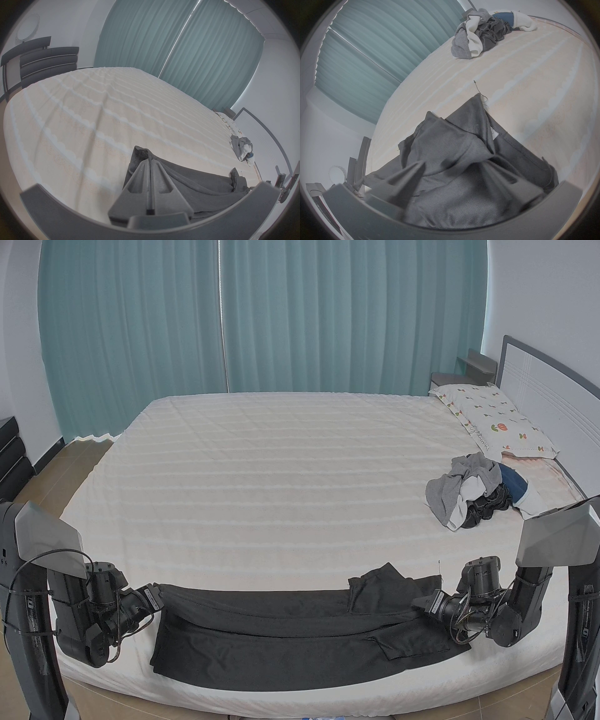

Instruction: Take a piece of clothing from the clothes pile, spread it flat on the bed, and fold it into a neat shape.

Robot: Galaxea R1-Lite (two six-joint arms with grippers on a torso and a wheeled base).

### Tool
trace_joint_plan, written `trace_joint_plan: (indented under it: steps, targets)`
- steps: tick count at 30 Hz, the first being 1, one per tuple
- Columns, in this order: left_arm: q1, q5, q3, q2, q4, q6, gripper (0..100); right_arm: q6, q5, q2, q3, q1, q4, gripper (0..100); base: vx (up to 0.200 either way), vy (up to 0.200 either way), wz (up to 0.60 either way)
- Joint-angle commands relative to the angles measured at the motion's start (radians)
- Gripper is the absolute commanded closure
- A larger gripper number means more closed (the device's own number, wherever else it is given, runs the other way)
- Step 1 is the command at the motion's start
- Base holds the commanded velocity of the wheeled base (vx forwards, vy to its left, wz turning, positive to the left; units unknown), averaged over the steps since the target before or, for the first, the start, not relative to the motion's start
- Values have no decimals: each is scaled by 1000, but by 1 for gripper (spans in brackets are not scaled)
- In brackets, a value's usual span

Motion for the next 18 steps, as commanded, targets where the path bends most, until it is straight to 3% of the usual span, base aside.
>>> trace_joint_plan:
  steps: [1, 5, 10, 13, 14, 15, 18]
  targets:
    - [0, 0, -2, 0, -6, 0, 100, -1, -2, -3, -6, 0, 15, 100, 0, 0, 0]
    - [0, 0, -19, 0, -6, -5, 100, 0, -14, -24, -29, -10, 14, 100, 0, 0, 0]
    - [2, 31, -71, -11, -6, -94, 100, 45, -37, -54, -83, -29, -9, 100, 0, 0, 0]
    - [2, 98, -159, -28, -6, -252, 100, 165, -140, -44, -132, -30, -133, 100, 0, 0, 0]
    - [4, 101, -162, -30, -6, -256, 100, 166, -141, -43, -134, -30, -141, 100, 0, 0, 0]
    - [4, 118, -186, -33, -6, -309, 100, 181, -152, -43, -124, -38, -238, 100, 0, 0, 0]
    - [8, 109, -191, -33, -7, -341, 100, 178, -152, -26, -89, -52, -393, 100, 0, 0, 0]
